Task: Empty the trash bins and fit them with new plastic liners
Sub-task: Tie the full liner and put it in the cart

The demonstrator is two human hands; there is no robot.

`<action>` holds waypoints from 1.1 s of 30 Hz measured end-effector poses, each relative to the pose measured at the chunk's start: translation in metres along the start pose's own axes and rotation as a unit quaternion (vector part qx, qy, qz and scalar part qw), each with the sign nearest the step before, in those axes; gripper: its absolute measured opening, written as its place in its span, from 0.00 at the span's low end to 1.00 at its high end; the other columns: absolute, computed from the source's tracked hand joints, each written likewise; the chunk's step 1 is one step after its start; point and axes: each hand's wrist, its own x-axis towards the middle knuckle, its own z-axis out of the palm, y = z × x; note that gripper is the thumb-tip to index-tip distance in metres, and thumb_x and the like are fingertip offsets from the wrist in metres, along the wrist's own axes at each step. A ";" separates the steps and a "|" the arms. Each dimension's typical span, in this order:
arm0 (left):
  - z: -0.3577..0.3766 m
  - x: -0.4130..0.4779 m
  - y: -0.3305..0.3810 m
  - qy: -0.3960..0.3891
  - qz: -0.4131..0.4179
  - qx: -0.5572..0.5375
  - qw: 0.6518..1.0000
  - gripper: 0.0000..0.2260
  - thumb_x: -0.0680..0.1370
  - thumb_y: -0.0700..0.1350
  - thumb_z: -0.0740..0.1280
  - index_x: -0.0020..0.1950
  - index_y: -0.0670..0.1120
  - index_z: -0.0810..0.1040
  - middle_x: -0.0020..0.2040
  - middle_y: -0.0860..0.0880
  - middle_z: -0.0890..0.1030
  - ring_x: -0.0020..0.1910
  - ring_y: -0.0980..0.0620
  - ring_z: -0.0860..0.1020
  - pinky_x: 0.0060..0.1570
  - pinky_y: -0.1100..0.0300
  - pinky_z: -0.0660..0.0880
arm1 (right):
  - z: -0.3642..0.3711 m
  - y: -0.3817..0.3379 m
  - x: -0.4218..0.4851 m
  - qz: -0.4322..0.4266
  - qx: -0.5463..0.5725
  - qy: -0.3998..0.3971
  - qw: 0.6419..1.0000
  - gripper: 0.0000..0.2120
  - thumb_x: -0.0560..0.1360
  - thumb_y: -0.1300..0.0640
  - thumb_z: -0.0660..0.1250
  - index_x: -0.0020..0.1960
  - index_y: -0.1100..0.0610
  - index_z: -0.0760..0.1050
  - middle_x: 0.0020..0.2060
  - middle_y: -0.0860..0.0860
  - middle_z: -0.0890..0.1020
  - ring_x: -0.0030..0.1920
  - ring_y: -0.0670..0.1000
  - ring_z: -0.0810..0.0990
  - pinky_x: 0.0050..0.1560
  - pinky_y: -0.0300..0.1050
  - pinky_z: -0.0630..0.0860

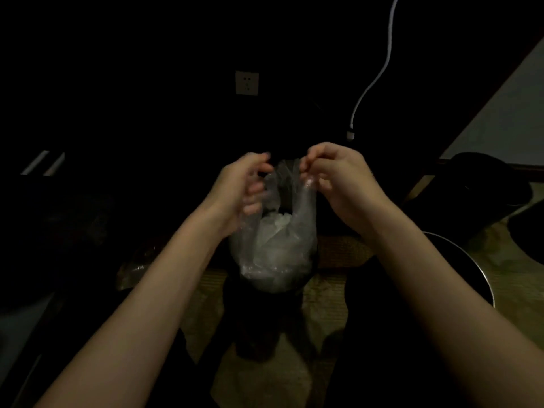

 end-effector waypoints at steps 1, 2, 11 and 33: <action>0.007 -0.001 0.002 -0.013 0.017 0.066 0.998 0.13 0.79 0.53 0.66 0.51 0.43 0.76 0.28 0.53 0.71 0.23 0.59 0.67 0.20 0.67 0.60 | 0.008 -0.002 0.001 -0.010 -0.005 -0.008 1.000 0.16 0.73 0.78 0.57 0.38 0.59 0.73 0.32 0.51 0.78 0.34 0.47 0.77 0.36 0.36 0.73; 0.013 -0.003 0.005 -0.029 0.034 0.112 0.993 0.16 0.77 0.54 0.68 0.55 0.43 0.77 0.31 0.53 0.73 0.26 0.59 0.71 0.23 0.67 0.63 | 0.014 -0.006 0.002 -0.017 -0.002 -0.014 1.000 0.16 0.73 0.77 0.58 0.38 0.59 0.74 0.33 0.52 0.79 0.35 0.47 0.78 0.37 0.37 0.74; 0.030 -0.011 0.030 -0.039 0.168 0.186 0.967 0.10 0.76 0.29 0.62 0.56 0.36 0.77 0.41 0.44 0.77 0.38 0.53 0.76 0.35 0.63 0.70 | 0.014 -0.042 0.001 -0.093 -0.009 -0.060 0.994 0.08 0.74 0.74 0.65 0.47 0.64 0.76 0.47 0.60 0.84 0.45 0.48 0.85 0.45 0.38 0.80; -0.003 -0.031 0.065 -0.095 0.136 0.245 0.955 0.16 0.79 0.34 0.56 0.51 0.44 0.82 0.29 0.55 0.76 0.25 0.58 0.72 0.23 0.67 0.67 | 0.050 0.076 -0.013 -0.091 -0.152 -0.171 0.969 0.15 0.74 0.62 0.70 0.48 0.41 0.76 0.45 0.34 0.80 0.48 0.29 0.79 0.50 0.27 0.74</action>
